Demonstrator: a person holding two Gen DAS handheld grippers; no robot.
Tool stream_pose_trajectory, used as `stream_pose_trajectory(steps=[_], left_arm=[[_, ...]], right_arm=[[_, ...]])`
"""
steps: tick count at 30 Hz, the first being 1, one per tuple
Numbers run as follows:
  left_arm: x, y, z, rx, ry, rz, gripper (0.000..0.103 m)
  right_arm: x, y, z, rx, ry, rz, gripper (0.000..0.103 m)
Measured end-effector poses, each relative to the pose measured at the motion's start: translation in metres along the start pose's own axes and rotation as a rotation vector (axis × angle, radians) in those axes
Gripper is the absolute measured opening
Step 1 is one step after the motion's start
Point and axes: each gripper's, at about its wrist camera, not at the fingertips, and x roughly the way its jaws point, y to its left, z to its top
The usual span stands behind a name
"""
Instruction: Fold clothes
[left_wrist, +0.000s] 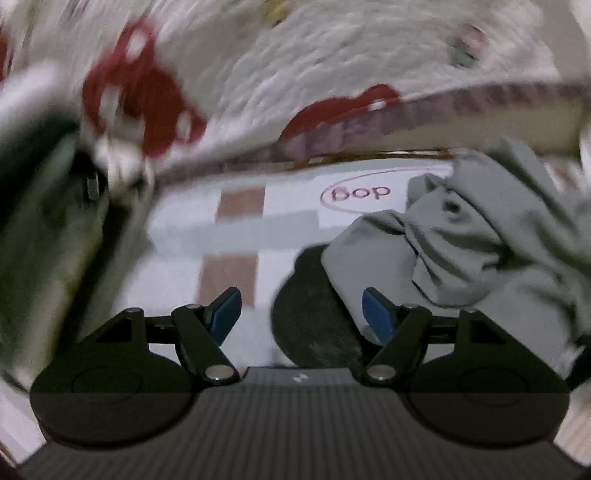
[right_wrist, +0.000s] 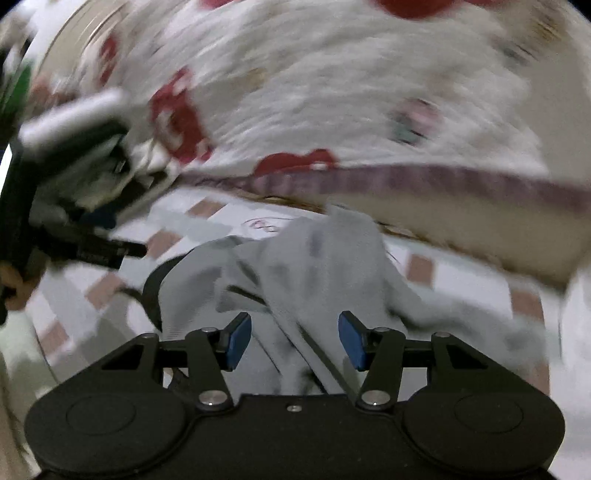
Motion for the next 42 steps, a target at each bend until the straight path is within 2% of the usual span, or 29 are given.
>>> stream_pose_trajectory(steps=[1, 3, 7, 8, 11, 13, 17, 18, 20, 21, 23, 26, 29, 30, 31, 32, 33, 34, 35, 39, 42], left_arm=[[0.003, 0.009, -0.003, -0.058, 0.007, -0.041, 0.072], [0.010, 0.023, -0.018, -0.142, 0.007, -0.119, 0.072], [0.032, 0.037, -0.037, -0.321, 0.148, -0.183, 0.072], [0.037, 0.040, -0.040, -0.365, 0.179, -0.201, 0.072], [0.047, 0.031, -0.038, -0.338, 0.172, -0.204, 0.072], [0.056, 0.023, -0.034, -0.314, 0.149, -0.196, 0.072], [0.071, 0.016, -0.029, -0.328, 0.122, -0.207, 0.072], [0.074, 0.012, -0.025, -0.309, 0.119, -0.191, 0.073], [0.079, 0.005, -0.019, -0.274, 0.113, -0.160, 0.075], [0.083, 0.004, -0.016, -0.278, 0.106, -0.164, 0.077], [0.091, 0.000, -0.011, -0.287, 0.094, -0.171, 0.086], [0.095, -0.007, -0.009, -0.291, 0.089, -0.176, 0.098], [0.092, -0.018, -0.015, -0.201, 0.081, -0.176, 0.096], [0.089, -0.021, -0.017, -0.179, 0.075, -0.180, 0.094], [0.086, -0.023, -0.019, -0.156, 0.069, -0.184, 0.081], [0.083, -0.025, -0.019, -0.133, 0.063, -0.187, 0.051], [0.082, -0.027, -0.018, -0.107, 0.064, -0.192, 0.036], [0.080, -0.028, -0.016, -0.082, 0.064, -0.196, 0.006], [0.078, -0.027, -0.014, -0.088, 0.047, -0.197, 0.002], [0.053, -0.013, 0.004, -0.124, -0.073, -0.173, 0.002], [0.020, 0.007, 0.023, -0.146, -0.176, -0.164, 0.002]], right_arm=[[0.010, 0.005, 0.006, -0.041, 0.023, -0.001, 0.065], [0.028, 0.014, 0.015, -0.122, 0.070, -0.017, 0.066], [0.065, 0.020, 0.014, -0.214, 0.189, -0.154, 0.065], [0.072, 0.020, 0.014, -0.193, 0.213, -0.196, 0.065], [0.080, 0.020, 0.011, -0.143, 0.187, -0.230, 0.065], [0.084, 0.015, 0.004, -0.150, 0.165, -0.297, 0.065], [0.086, -0.006, -0.010, -0.047, 0.130, -0.235, 0.065], [0.086, -0.010, -0.013, -0.026, 0.123, -0.212, 0.061], [0.082, -0.018, -0.015, 0.003, 0.107, -0.131, 0.027], [0.079, -0.021, -0.012, 0.013, 0.097, -0.117, 0.008], [0.073, -0.027, -0.005, 0.032, 0.077, -0.106, 0.008], [0.050, -0.037, 0.012, 0.066, 0.000, -0.161, 0.007], [0.027, -0.044, 0.025, 0.043, -0.062, -0.257, 0.005], [0.020, -0.048, 0.027, 0.046, -0.075, -0.287, 0.004], [0.014, -0.052, 0.029, 0.050, -0.088, -0.318, 0.004], [0.007, -0.057, 0.031, 0.053, -0.102, -0.348, 0.004], [0.000, -0.061, 0.032, 0.056, -0.115, -0.379, 0.004], [-0.006, -0.065, 0.034, 0.059, -0.129, -0.409, 0.004], [-0.013, -0.069, 0.036, 0.062, -0.142, -0.440, 0.004], [-0.035, -0.091, 0.041, 0.095, -0.178, -0.533, 0.003], [-0.055, -0.100, 0.045, 0.112, -0.213, -0.585, 0.003]])
